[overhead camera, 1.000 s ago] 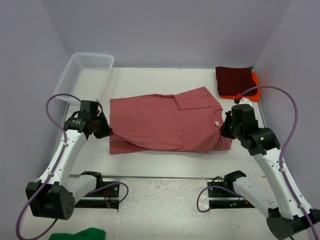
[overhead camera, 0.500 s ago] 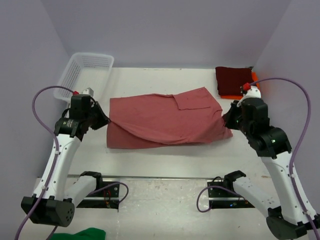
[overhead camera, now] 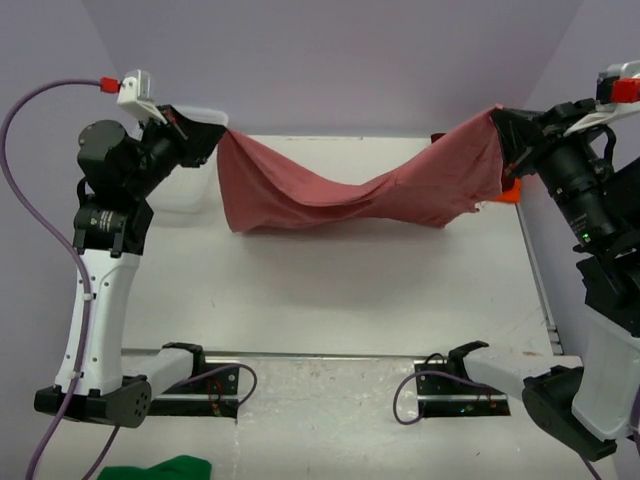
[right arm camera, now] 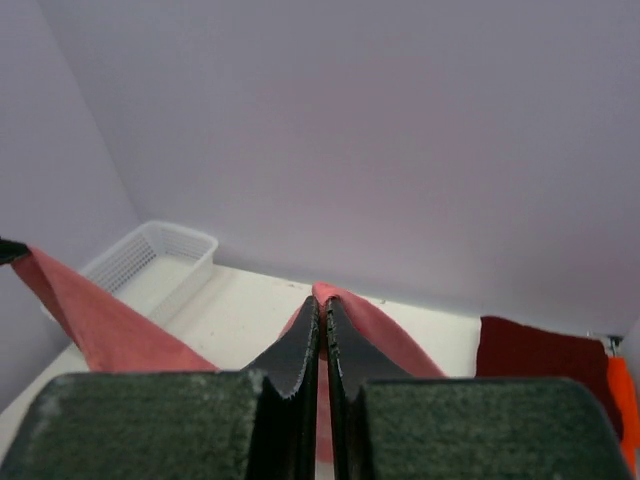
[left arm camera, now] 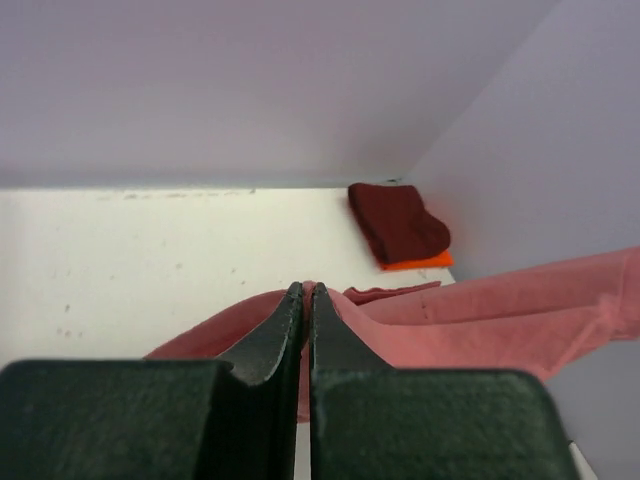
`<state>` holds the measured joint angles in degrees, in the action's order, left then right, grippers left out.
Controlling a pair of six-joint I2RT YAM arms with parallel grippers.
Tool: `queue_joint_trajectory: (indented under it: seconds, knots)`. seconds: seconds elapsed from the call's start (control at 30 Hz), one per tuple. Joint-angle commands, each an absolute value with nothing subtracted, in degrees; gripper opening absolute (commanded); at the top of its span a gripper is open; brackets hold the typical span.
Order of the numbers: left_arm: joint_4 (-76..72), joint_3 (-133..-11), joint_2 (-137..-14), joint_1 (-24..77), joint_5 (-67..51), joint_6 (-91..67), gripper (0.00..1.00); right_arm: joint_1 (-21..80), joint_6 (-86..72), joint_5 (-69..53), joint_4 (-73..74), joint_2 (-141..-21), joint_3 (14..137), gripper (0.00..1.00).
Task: Fold and stack the t-shirts
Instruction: Flatten out the tshirt
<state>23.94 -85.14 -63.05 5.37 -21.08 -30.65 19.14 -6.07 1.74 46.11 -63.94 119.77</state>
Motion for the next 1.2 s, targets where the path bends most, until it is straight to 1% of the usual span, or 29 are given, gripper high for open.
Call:
queue_joint_trajectory:
  seconds: [0.0, 0.1, 0.27, 0.37, 0.43, 0.47, 0.5, 0.57, 0.6, 0.67, 0.7, 0.73, 0.77, 0.8, 0.83, 0.9, 1.0, 1.17]
  knots:
    - [14.2, -94.3, -62.8, 5.2, -30.1, -29.0, 0.0, 19.2, -0.5, -4.7, 45.0, -64.9, 126.2, 0.0]
    - [14.5, -100.4, -62.2, 5.2, -30.1, -27.1, 0.0, 19.2, 2.0, -9.0, 45.1, -63.5, 128.2, 0.0]
    - [16.1, -108.8, -61.9, 5.2, -21.9, -23.3, 0.0, 19.2, 3.3, -14.9, 42.0, -59.4, 129.1, 0.0]
    - [16.8, -112.5, -63.4, 5.2, -17.0, -21.5, 0.0, 19.2, 3.5, -15.1, 38.5, -57.4, 129.5, 0.0]
    - [17.4, -114.8, -66.3, 5.2, -14.3, -20.7, 0.0, 19.2, 4.1, -13.9, 35.1, -57.2, 129.1, 0.0]
    - [18.9, -116.2, -70.1, 5.2, -13.9, -20.3, 0.0, 19.2, 4.5, -11.7, 33.9, -57.6, 128.9, 0.0]
    - [19.7, -119.6, -72.2, 5.2, -13.3, -19.8, 0.0, 19.2, 5.0, -10.6, 31.8, -58.4, 129.1, 0.0]
    - [20.8, -122.7, -76.9, 5.2, -10.6, -18.8, 0.0, 19.2, 6.5, -8.0, 30.7, -62.7, 131.8, 0.0]
    - [21.0, -126.6, -82.0, 5.2, -9.9, -18.2, 0.0, 19.2, 7.5, -5.2, 29.9, -64.8, 132.9, 0.0]
    - [21.7, -131.9, -87.9, 5.1, -9.4, -17.3, 0.0, 19.2, 10.6, -2.7, 27.5, -72.5, 137.3, 0.0]
    - [21.4, -137.1, -93.8, 4.8, -9.3, -16.4, 0.0, 19.0, 13.5, 0.6, 26.1, -75.6, 139.3, 0.0]
    - [21.0, -139.4, -96.7, 4.1, -9.7, -16.9, 0.0, 19.0, 14.8, 2.6, 25.1, -78.8, 141.5, 0.0]
    - [20.2, -141.0, -99.2, 2.7, -11.1, -18.1, 0.0, 17.4, 15.0, 3.1, 24.3, -84.6, 143.2, 0.0]
    - [16.5, -142.0, -103.5, -0.3, -13.5, -19.8, 0.0, 15.8, 14.3, 2.2, 22.1, -86.9, 145.8, 0.0]
    - [14.5, -142.0, -105.3, -2.7, -16.2, -23.5, 0.0, 12.3, 11.4, 0.4, 20.3, -88.7, 146.0, 0.0]
    - [7.5, -141.1, -109.6, -6.0, -18.2, -26.0, 0.0, 9.6, 8.9, -1.9, 16.3, -93.1, 147.1, 0.0]
    - [2.6, -144.0, -114.9, -7.6, -20.2, -27.0, 0.0, 6.9, 7.7, -3.3, 13.0, -98.3, 150.9, 0.0]
    - [-5.4, -145.4, -119.3, -9.0, -21.6, -29.3, 0.0, 3.5, 4.1, -5.4, 9.8, -100.6, 152.0, 0.0]
